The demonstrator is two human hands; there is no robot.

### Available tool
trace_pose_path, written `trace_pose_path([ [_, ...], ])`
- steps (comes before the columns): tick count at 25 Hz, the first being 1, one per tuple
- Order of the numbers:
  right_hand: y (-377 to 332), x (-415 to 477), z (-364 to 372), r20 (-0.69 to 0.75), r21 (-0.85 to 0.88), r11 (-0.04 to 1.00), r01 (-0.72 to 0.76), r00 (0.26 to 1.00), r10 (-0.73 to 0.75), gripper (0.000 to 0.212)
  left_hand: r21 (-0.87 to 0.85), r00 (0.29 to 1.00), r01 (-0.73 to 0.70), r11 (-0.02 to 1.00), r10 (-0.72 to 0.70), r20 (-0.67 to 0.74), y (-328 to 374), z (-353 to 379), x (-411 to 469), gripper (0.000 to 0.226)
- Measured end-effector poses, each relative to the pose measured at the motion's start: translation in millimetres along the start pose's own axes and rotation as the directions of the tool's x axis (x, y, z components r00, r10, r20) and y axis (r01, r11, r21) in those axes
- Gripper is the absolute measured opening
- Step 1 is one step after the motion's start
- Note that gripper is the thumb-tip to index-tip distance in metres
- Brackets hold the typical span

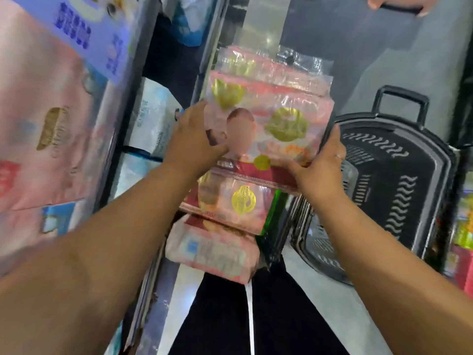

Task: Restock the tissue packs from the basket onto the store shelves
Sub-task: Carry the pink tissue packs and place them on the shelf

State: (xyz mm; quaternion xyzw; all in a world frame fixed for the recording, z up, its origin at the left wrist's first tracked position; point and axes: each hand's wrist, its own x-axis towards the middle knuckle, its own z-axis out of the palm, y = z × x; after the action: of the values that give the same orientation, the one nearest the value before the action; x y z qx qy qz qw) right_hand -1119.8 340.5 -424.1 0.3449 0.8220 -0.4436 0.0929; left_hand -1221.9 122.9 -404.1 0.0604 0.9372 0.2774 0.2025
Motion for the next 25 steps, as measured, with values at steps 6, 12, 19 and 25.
trace_pose_path([
  [6,35,32,42,-0.039,0.251,0.967,-0.036,0.998,0.048,0.11,-0.346,0.989,0.13,0.929,-0.098,0.107,-36,40,49,0.099],
  [12,23,9,31,-0.066,0.337,0.94,-0.052,0.995,0.078,0.104,-0.467,0.997,0.078,0.881,-0.059,0.055,-25,27,31,0.083],
  [19,-42,-80,-24,-0.001,0.325,0.946,0.017,1.0,-0.018,0.092,-0.541,0.994,0.099,0.835,-0.107,0.017,-1,-59,-62,0.082],
  [25,-84,-152,-73,0.131,0.24,0.965,0.103,0.982,-0.137,0.088,-0.565,0.967,0.191,0.803,-0.252,-0.032,25,-116,-167,0.102],
])
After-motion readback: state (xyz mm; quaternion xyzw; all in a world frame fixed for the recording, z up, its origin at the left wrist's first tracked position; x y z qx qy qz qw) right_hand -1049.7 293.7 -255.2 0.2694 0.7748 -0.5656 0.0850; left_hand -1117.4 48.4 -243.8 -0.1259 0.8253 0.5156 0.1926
